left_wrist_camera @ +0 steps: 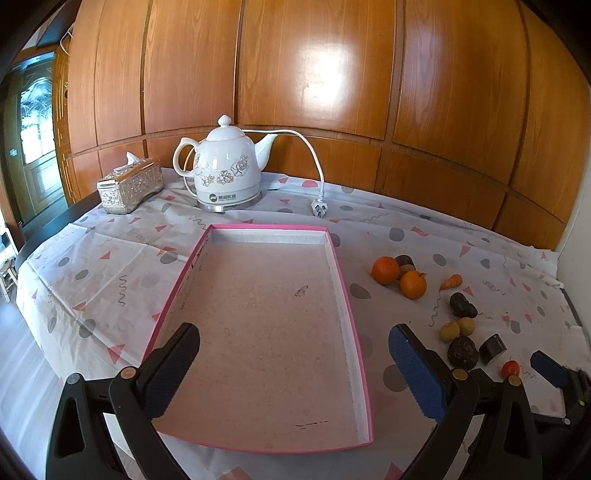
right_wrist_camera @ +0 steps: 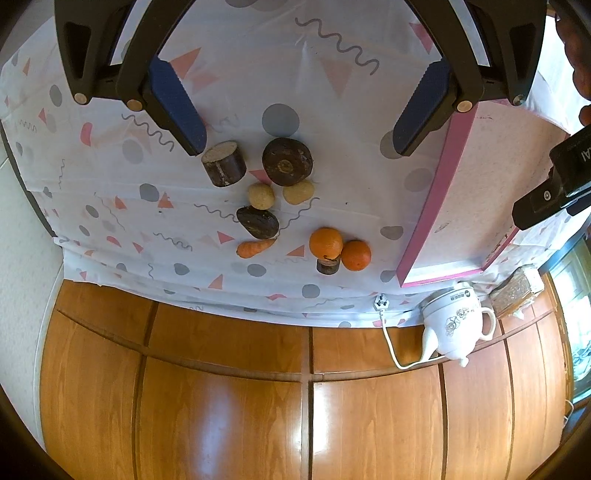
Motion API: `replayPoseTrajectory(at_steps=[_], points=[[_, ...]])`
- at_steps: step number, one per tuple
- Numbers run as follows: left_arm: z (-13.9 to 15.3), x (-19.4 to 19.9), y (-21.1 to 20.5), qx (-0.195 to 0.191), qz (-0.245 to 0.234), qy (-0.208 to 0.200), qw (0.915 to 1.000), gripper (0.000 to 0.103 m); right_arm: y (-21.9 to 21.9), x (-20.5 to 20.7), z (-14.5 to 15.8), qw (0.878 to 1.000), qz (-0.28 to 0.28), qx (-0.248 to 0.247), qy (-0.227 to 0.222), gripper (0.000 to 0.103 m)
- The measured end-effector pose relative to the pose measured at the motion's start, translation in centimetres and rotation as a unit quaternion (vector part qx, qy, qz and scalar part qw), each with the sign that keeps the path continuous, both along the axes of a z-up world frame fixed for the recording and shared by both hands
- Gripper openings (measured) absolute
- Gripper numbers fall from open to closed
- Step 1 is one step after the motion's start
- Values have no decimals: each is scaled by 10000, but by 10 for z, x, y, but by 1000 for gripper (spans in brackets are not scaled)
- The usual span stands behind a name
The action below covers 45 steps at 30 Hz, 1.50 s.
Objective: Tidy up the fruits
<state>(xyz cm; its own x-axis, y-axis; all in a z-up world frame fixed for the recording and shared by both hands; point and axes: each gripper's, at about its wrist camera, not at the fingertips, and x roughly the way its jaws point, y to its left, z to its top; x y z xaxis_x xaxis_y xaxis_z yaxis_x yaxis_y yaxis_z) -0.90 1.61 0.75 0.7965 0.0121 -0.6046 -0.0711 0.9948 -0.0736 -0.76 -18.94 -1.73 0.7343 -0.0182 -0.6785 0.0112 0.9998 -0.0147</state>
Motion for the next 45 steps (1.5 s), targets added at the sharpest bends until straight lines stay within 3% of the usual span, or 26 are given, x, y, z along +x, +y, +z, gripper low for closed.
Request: replayPoseTrajectory(at_steps=[45], points=[[-5,4,-19,97,-161,112,9998,103,-16,-7,4,10000,23,10,-94,101]])
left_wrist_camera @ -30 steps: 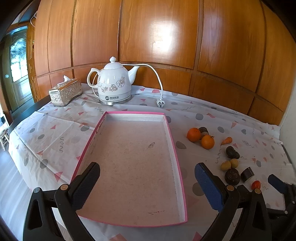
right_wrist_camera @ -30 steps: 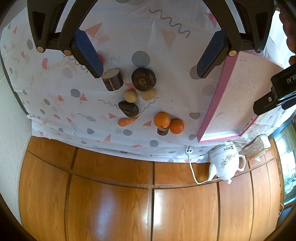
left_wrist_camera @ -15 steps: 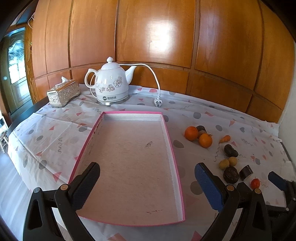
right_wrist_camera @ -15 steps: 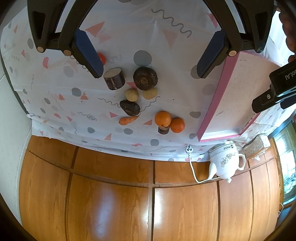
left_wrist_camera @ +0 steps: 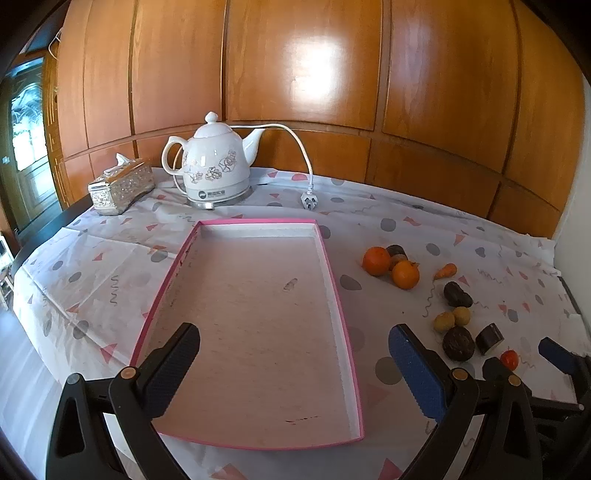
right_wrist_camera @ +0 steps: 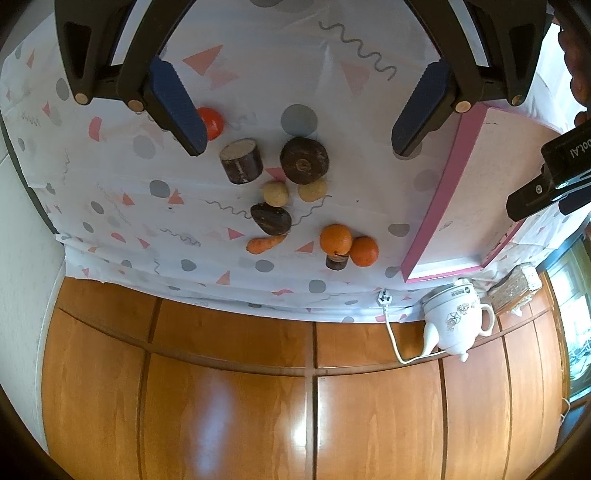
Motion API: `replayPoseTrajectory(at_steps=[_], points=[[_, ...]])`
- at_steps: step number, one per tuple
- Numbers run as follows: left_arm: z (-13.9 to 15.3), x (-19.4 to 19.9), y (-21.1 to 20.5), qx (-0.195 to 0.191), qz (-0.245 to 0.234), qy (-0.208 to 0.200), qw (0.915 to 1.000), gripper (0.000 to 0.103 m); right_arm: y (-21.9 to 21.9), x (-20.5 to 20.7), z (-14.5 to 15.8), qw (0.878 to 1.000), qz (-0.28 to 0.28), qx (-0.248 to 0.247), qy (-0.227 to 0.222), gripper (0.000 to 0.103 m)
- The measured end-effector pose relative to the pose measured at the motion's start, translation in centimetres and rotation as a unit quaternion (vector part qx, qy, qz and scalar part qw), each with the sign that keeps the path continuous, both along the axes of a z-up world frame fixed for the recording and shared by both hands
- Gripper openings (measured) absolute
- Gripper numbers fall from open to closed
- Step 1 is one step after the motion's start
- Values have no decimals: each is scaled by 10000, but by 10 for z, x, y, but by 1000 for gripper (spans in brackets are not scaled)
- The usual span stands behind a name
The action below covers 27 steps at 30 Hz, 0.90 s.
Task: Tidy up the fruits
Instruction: 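Grasp the dark round taro slice with the left gripper while the right gripper grasps the red tomato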
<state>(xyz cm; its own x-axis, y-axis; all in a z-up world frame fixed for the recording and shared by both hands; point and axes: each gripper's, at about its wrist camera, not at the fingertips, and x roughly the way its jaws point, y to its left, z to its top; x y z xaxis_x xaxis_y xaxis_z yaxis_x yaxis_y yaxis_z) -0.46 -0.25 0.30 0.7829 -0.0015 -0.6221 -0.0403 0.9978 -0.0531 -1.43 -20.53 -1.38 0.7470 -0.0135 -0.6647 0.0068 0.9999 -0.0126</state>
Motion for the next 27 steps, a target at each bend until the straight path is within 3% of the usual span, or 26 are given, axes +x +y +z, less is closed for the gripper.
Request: replayPoseTrajectory(at_steps=[5,7,10,12,23,27], points=[[-2,2,-8,-11,-253,31,9997,103,-14,-1,-3,9998,29,129,114,90],[-3,4,-13,-136,-515,78,9986,103,-24,-3,-7,9993,55,289,224,70],[-6,6,-22,-355,-949,177,9947,103,-47,-6,-17,9976,32,506,478,61],[-9,7,-32,-321,-1159,254,9924,103,-59,-9,-23,9966,-8,572,586,49],[-22,22,-73,-43,-1990,686,9776,102,-95,-2,-41,9939,-241,726,790,48],[-27,30,-87,-31,-2260,856,9704,95,-94,10,-48,9940,-171,715,813,48]])
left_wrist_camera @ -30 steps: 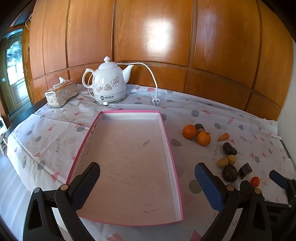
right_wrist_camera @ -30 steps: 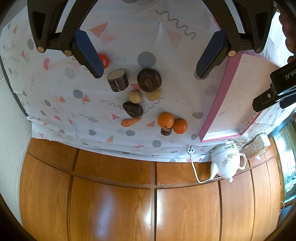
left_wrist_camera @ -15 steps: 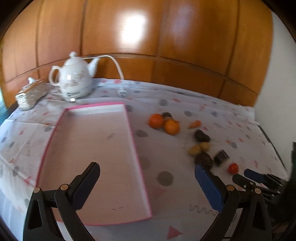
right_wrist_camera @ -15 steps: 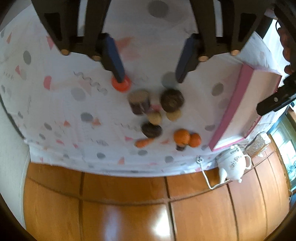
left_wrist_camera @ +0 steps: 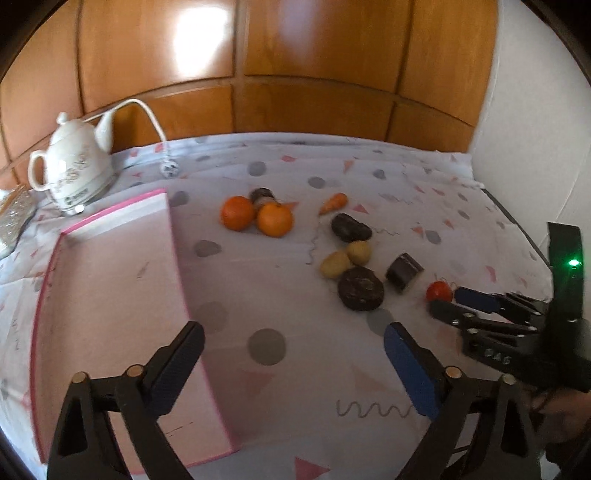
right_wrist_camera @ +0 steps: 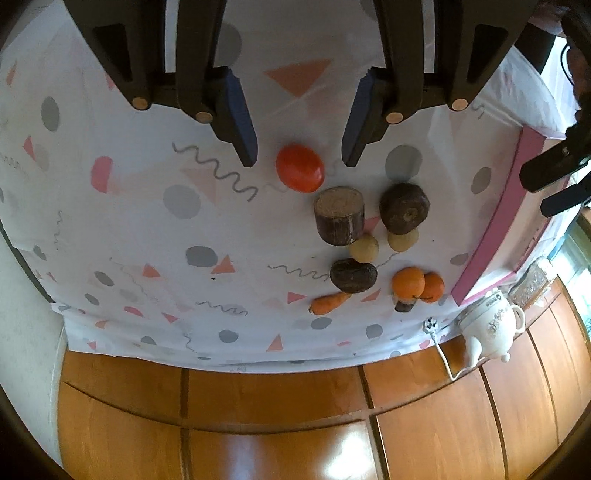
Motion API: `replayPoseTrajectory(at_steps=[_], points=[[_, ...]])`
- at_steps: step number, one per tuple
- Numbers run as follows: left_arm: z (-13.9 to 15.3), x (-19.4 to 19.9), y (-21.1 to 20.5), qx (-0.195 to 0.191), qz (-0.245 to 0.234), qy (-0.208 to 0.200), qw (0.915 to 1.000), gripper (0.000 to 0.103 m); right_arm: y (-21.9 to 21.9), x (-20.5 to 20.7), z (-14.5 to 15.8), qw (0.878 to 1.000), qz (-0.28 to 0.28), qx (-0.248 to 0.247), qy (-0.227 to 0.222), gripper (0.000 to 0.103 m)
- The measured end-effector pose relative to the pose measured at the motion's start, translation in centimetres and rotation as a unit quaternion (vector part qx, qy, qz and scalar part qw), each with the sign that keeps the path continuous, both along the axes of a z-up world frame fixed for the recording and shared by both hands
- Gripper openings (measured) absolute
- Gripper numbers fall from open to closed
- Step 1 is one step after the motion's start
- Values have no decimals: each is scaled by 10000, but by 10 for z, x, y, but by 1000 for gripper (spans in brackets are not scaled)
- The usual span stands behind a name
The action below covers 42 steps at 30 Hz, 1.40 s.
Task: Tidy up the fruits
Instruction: 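Grasp the dark round taro slice with the left gripper while the right gripper grasps the red tomato, then place the taro slice in the tray with the left gripper while the right gripper places the tomato there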
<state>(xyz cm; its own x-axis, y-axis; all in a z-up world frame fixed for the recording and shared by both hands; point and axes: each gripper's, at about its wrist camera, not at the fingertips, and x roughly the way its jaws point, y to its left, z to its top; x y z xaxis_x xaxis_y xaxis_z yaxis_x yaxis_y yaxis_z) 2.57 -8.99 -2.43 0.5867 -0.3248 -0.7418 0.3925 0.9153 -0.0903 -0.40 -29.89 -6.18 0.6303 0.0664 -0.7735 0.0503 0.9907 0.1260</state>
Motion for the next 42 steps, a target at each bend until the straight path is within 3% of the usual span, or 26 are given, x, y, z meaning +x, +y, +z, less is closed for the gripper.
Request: replayPoseTrajectory(at_steps=[2,3,4,15,22,27,36,42], points=[[-3,5,-6,-23,-79,85,9999,91,3,6,-4,10000,56,-26,12,44],[-4,7,-9,-12,-113,126,9999,89,4,9,-5,10000,62,-77,-8,33],[-6,10,-13,-11,-161,170,9997,85,4,10,-7,9999,54,-106,-18,30],[-29,32,-56,29,-464,627,9969,65,-20,24,-13,9981,-440,-331,-271,29],[-36,49,-71,22,-273,717,9971,61,-25,29,-18,9970,-543,-383,-386,30],[-42,50,-80,10,-371,701,9969,44,-27,27,-19,9970,-540,-345,-425,30],[-38,43,-62,-216,-401,524,9976,43,-25,26,-19,9968,-531,-399,-451,30],[-15,42,-22,-334,82,332,9989,43,-24,27,-19,9966,-530,-472,-424,30]])
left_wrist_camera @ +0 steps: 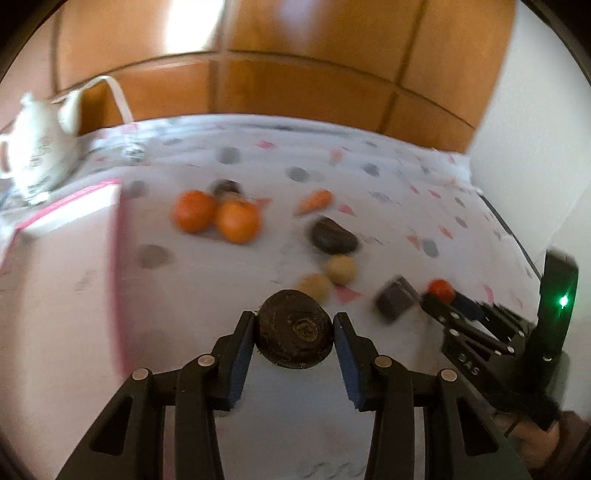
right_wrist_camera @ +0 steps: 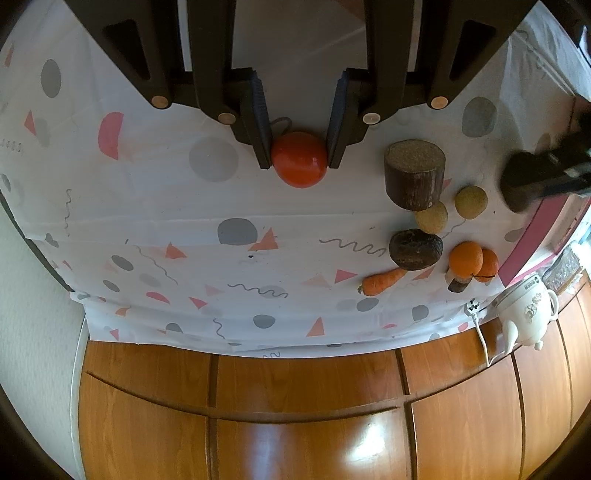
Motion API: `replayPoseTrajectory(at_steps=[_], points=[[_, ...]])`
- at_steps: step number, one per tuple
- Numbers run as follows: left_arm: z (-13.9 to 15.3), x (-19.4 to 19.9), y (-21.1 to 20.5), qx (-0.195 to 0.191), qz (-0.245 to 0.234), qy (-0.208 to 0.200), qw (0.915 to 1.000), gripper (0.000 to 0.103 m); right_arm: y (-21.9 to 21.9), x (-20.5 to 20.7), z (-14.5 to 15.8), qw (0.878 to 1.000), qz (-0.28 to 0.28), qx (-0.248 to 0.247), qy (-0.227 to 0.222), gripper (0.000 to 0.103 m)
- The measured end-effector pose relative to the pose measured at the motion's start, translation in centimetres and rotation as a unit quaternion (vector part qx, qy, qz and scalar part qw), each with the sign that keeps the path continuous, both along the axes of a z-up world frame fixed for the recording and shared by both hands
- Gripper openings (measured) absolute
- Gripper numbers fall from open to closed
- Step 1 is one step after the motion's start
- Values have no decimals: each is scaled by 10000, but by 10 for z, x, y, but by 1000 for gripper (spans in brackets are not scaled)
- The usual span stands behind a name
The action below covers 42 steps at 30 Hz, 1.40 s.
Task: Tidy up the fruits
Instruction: 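Place the taro slice in the tray with the left gripper while the right gripper places the tomato there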
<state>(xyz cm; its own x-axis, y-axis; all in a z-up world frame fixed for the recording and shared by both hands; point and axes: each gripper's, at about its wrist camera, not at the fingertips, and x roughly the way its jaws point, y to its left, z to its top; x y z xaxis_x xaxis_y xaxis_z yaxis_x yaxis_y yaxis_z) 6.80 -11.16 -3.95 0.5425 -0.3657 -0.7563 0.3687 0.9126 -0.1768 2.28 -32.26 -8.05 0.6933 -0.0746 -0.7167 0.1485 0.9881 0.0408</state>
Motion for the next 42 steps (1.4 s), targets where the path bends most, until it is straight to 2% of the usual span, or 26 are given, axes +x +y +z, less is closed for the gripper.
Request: replayPoseTrajectory(at_steps=[2,5,10,14,17,23,27,30,34,38,42], points=[[9,2,23,-61,315,-49,9995,43,1,1,0,10000,-2,-33,15,30],[16,7,59,56,919,-102,9957,43,3,2,0,9999,-5,-98,54,29],[12,16,119,363,1896,-112,9811,43,5,5,2,9997,-52,-162,183,29],[2,17,155,465,2409,28,9694,43,5,7,7,9994,-93,-116,304,29],[-3,11,171,491,2593,37,9645,44,9,3,14,9996,-88,-146,244,28],[-6,2,181,433,2711,81,9616,44,32,-2,39,9993,162,-338,-45,28],[-4,2,181,410,2744,73,9607,44,55,0,54,9978,509,-373,-187,28],[-2,-2,183,416,2768,19,9600,44,77,5,59,9954,908,-223,-184,28],[2,-7,188,358,2784,-46,9598,48,114,14,60,9886,1501,-6,-120,28],[9,-16,195,214,2853,-140,9581,59,162,22,62,9761,2168,143,-104,28],[13,-23,203,136,2900,-220,9567,62,205,34,65,9611,2749,260,-21,28]])
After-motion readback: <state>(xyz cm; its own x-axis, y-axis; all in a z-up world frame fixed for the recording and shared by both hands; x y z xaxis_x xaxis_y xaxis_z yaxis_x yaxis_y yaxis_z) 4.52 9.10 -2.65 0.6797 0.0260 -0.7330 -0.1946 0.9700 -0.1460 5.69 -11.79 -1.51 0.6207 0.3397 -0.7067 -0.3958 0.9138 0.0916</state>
